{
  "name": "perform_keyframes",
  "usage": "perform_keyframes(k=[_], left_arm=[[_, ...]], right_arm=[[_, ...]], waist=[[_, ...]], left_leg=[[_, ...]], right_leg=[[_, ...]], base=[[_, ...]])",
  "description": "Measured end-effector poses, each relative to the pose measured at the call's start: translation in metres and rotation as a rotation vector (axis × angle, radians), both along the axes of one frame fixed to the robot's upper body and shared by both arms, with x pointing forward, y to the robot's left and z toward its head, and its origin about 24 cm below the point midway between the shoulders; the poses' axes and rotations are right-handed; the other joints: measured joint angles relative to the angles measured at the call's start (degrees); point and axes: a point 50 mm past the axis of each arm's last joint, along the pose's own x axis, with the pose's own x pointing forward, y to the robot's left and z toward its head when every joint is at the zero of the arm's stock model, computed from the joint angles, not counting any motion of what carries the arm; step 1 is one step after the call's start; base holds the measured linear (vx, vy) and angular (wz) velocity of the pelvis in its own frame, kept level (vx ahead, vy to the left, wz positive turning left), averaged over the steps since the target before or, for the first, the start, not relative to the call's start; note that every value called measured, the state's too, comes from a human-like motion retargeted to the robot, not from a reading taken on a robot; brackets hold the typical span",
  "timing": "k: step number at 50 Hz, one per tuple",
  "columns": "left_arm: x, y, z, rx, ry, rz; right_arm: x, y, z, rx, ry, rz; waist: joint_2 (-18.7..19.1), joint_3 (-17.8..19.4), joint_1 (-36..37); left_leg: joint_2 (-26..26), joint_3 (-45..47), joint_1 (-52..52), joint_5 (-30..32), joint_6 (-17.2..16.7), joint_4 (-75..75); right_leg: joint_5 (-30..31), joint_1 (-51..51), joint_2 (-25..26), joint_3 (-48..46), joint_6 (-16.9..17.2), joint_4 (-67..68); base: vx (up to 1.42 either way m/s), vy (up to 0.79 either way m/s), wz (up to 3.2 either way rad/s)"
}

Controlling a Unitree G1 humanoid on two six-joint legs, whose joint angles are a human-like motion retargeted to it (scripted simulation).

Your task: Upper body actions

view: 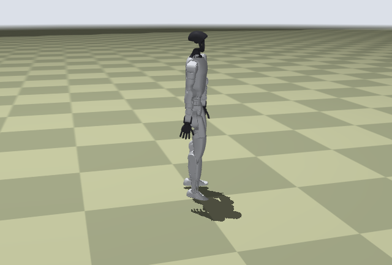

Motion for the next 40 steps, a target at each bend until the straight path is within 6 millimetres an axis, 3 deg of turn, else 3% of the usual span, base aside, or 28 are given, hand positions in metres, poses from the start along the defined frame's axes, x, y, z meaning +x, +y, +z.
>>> perform_keyframes(k=[5, 10, 16, 22, 30, 40], left_arm=[[-0.015, 0.003, 0.0, -0.001, 0.048, 0.02], [-0.002, 0.016, 0.002, 0.031, 0.013, 0.011], [0.006, 0.026, 0.003, 0.047, -0.018, 0.056], [0.009, 0.034, 0.004, 0.063, -0.021, 0.102], [0.006, 0.033, 0.004, 0.069, -0.004, 0.062], [-0.005, 0.023, 0.002, 0.04, 0.01, 0.062]], right_arm=[[-0.014, 0.003, 0.0, 0.021, 0.025, -0.036], [-0.009, 0.007, -0.001, 0.034, -0.01, -0.083], [0.015, 0.005, -0.001, 0.033, -0.062, -0.069], [0.039, 0.007, -0.001, 0.052, -0.14, -0.021], [0.005, 0.009, -0.002, 0.063, -0.062, -0.098], [0.01, 0.001, 0.0, 0.031, -0.067, -0.042]], waist=[[0.4, -0.9, -4.9], [-1.6, 0.7, -3.9], [-2.1, 1.3, -2.7], [-2.0, 3.4, -6.1], [-3.6, 0.2, 1.1], [-1.3, 0.5, -2.3]], left_leg=[[-1.1, -2.2, 2.6, -0.3, 2.5, -4.3], [-1.6, -1.3, 3.5, -0.8, 3.5, -4.8], [-0.9, 3.1, 2.4, -1.1, 4.3, -5.7], [-1.1, 2.3, 2.6, -0.3, 4.9, -6.0], [-2.7, 1.7, 2.0, -0.3, 4.6, -5.7], [-2.2, -0.2, 2.4, 0.4, 4.2, -5.7]], right_leg=[[-1.0, 1.7, 0.4, -2.6, 1.5, 0.4], [-0.9, 1.1, -0.6, -1.2, 2.6, 2.3], [0.2, -4.4, -2.6, 4.3, 6.0, 8.9], [-0.3, -2.5, -2.9, 2.7, 5.1, 7.5], [1.1, 0.1, -3.3, -2.2, 5.5, 0.7], [0.3, 1.4, -2.0, -3.1, 4.5, 0.4]], base=[[0.06, 0.13, 0.34], [-0.1, 0.22, -0.2], [-0.14, 0.11, -0.69], [-0.1, 0.01, 0.09], [0.07, -0.08, 0.12], [0.02, -0.01, 0.12]])
